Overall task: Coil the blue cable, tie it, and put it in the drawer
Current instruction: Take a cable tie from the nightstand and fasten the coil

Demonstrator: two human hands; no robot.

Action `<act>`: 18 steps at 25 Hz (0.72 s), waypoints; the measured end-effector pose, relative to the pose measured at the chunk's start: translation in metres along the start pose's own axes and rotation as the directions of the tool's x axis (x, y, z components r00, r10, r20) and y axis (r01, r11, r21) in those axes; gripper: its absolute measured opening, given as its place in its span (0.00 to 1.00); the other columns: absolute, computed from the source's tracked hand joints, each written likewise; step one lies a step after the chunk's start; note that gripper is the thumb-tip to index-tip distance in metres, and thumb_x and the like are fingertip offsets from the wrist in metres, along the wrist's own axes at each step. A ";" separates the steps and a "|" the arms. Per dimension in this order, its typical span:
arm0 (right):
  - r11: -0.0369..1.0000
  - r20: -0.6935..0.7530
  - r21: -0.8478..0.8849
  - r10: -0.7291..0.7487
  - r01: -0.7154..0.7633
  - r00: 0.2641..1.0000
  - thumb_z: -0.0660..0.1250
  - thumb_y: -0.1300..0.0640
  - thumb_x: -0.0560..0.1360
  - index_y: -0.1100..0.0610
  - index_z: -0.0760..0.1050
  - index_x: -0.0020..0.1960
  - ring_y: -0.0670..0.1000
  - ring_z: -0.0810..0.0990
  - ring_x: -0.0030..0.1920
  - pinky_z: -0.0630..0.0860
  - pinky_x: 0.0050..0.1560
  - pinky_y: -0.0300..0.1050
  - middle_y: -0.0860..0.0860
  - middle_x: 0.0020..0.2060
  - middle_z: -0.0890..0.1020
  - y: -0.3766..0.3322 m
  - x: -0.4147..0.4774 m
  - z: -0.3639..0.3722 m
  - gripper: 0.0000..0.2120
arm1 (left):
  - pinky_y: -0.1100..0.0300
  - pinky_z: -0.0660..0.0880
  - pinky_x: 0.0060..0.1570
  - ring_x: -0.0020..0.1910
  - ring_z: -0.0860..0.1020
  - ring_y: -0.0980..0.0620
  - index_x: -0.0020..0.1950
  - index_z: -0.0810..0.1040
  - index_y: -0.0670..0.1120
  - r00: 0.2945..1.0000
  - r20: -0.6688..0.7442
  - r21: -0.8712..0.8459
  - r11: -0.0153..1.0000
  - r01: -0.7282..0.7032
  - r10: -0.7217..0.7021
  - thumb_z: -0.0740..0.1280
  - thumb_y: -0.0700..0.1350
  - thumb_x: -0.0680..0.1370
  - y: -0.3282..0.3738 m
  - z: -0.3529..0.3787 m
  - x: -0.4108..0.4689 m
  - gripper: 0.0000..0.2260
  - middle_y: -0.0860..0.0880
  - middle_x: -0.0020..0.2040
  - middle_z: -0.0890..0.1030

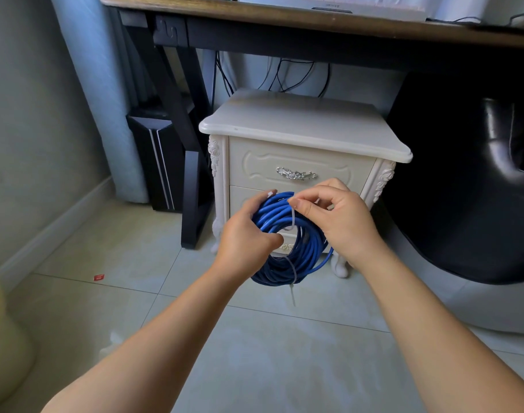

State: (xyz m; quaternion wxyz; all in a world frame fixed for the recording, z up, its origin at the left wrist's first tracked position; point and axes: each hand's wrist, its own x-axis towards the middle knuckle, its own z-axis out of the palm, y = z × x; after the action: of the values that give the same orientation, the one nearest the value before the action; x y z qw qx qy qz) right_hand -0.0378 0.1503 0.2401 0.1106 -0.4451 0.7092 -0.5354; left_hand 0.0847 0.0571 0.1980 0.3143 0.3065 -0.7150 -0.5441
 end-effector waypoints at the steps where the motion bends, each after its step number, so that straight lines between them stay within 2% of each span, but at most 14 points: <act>1: 0.998 0.017 -0.067 -0.003 0.004 1.000 0.73 0.54 0.74 0.45 0.82 0.42 0.40 0.72 0.39 0.68 0.42 0.27 0.51 0.44 0.74 0.000 0.001 0.000 0.05 | 0.67 0.78 0.47 0.46 0.81 0.64 0.68 0.73 0.57 1.000 0.012 0.006 1.000 -0.012 0.012 0.70 0.28 0.67 0.000 0.000 0.000 0.35 0.61 0.53 0.81; 4: 0.980 0.058 -0.198 0.036 -0.024 0.998 0.72 0.50 0.74 0.42 0.81 0.42 0.44 0.68 0.52 0.60 0.49 0.22 0.49 0.47 0.73 -0.001 0.003 0.001 0.03 | 0.68 0.78 0.48 0.46 0.81 0.65 0.68 0.72 0.58 0.997 0.056 0.048 0.998 -0.050 0.047 0.70 0.29 0.67 -0.001 -0.001 -0.002 0.36 0.63 0.53 0.80; 7: 0.978 0.116 -0.178 0.131 -0.109 0.985 0.72 0.51 0.74 0.45 0.81 0.41 0.46 0.68 0.58 0.62 0.54 0.26 0.48 0.50 0.74 -0.001 0.003 0.002 0.03 | 0.67 0.78 0.50 0.47 0.81 0.65 0.70 0.72 0.56 0.995 0.089 0.063 0.997 -0.055 0.049 0.70 0.29 0.66 -0.003 0.000 -0.002 0.37 0.61 0.55 0.80; 9: 0.985 0.132 -0.076 0.163 -0.154 0.978 0.73 0.53 0.73 0.46 0.81 0.39 0.46 0.75 0.54 0.69 0.53 0.33 0.47 0.48 0.74 -0.001 0.003 0.003 0.05 | 0.65 0.78 0.51 0.48 0.81 0.64 0.70 0.73 0.56 0.994 0.095 0.073 0.995 -0.067 0.060 0.70 0.29 0.66 -0.004 0.001 -0.002 0.37 0.60 0.56 0.81; 12: 0.981 0.122 -0.003 0.193 -0.194 0.974 0.74 0.56 0.72 0.48 0.82 0.38 0.44 0.79 0.46 0.75 0.47 0.33 0.48 0.47 0.76 -0.002 0.003 0.002 0.05 | 0.60 0.79 0.54 0.49 0.81 0.63 0.70 0.73 0.57 0.993 0.098 0.090 0.993 -0.081 0.072 0.70 0.30 0.65 -0.006 0.001 -0.001 0.37 0.60 0.56 0.81; 18: 0.963 0.142 0.069 0.250 -0.262 0.958 0.75 0.59 0.71 0.54 0.83 0.38 0.49 0.81 0.45 0.80 0.50 0.41 0.51 0.49 0.76 -0.001 0.002 -0.002 0.04 | 0.55 0.79 0.56 0.51 0.81 0.60 0.69 0.73 0.57 0.990 0.112 0.128 0.987 -0.102 0.088 0.71 0.32 0.64 -0.007 0.003 -0.001 0.37 0.59 0.56 0.81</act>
State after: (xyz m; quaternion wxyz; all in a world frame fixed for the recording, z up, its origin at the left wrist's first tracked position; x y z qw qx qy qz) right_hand -0.0392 0.1500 0.2426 0.2451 -0.3787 0.7280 -0.5163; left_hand 0.0833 0.0582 0.1900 0.2804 0.2632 -0.7792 -0.4950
